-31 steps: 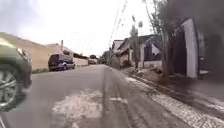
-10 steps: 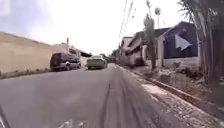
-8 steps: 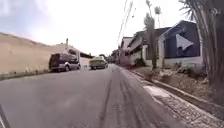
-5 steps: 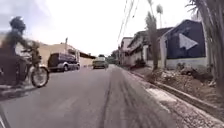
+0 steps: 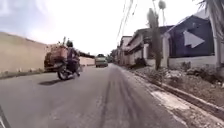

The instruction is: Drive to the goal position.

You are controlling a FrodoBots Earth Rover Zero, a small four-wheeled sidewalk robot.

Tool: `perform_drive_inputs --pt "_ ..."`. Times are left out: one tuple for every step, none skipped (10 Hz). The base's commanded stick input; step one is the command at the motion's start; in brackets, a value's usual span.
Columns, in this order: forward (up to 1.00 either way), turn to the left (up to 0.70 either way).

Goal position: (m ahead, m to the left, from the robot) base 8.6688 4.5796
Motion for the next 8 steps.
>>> perform_drive_inputs --pt "0.7 0.01" --pt "0.7 0.01" --pt "0.7 0.01" --pt "0.7 0.01" --pt "0.7 0.01" --pt "0.7 0.01" --pt "0.7 0.01" --pt "0.7 0.01"
